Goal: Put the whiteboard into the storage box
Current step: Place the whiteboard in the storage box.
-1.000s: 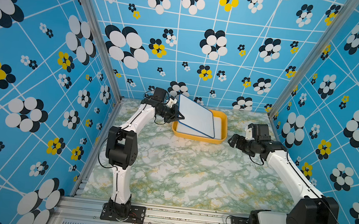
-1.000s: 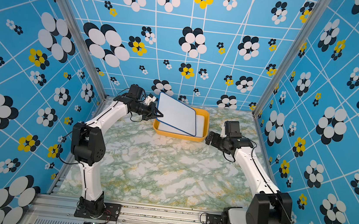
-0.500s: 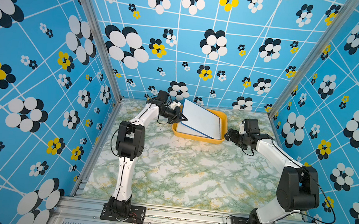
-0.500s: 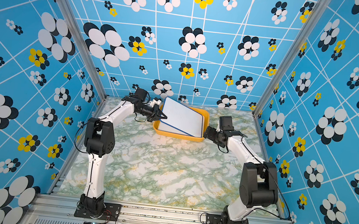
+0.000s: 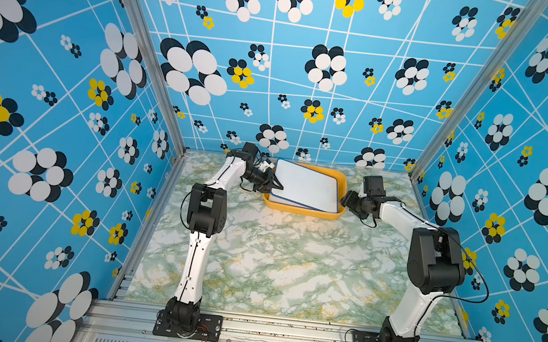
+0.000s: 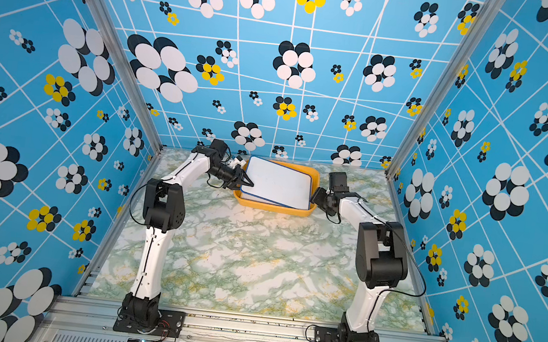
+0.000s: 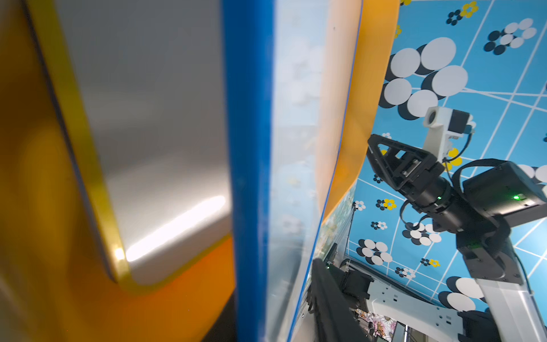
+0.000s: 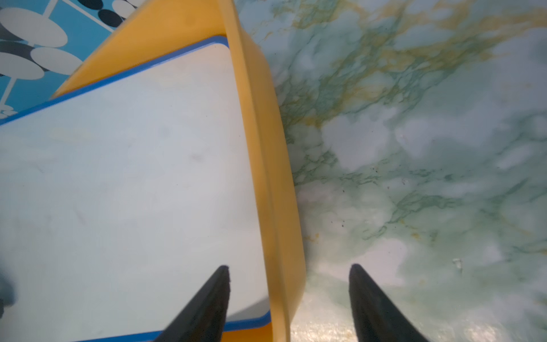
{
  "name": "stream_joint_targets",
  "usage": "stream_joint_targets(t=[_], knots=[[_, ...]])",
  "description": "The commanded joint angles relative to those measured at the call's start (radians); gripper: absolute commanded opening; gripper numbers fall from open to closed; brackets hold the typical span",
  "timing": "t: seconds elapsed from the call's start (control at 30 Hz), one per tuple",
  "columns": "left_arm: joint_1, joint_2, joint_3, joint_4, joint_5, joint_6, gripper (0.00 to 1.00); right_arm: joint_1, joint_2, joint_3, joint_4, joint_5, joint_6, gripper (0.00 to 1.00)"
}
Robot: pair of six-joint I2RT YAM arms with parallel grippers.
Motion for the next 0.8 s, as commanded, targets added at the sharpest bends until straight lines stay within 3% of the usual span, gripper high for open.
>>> stream_joint_targets(t=[0.0, 0.23, 0.27, 0.43, 0.57, 0.77], knots=[[0.007, 0.014, 0.069, -0.105, -0.037, 0.049, 0.39, 0.001, 0.031, 0.04, 0.012, 0.03, 0.009, 0.56], [0.008, 0.026, 0.086, -0.1, -0.04, 0.037, 0.42, 0.026, 0.081, 0.075, -0.005, 0.048, -0.011, 0.44], [0.008, 0.026, 0.087, -0.099, -0.043, 0.037, 0.48, 0.029, 0.089, 0.08, -0.007, 0.05, -0.015, 0.41], [0.006, -0.005, 0.048, -0.143, -0.129, 0.062, 0.61, 0.057, 0.12, 0.112, -0.057, 0.093, -0.066, 0.34], [0.009, -0.083, -0.054, -0.101, -0.185, 0.056, 0.62, 0.065, 0.121, 0.106, -0.079, 0.131, -0.091, 0.27], [0.013, -0.161, -0.071, -0.128, -0.293, 0.044, 0.63, 0.07, 0.117, 0.096, -0.096, 0.146, -0.145, 0.15]])
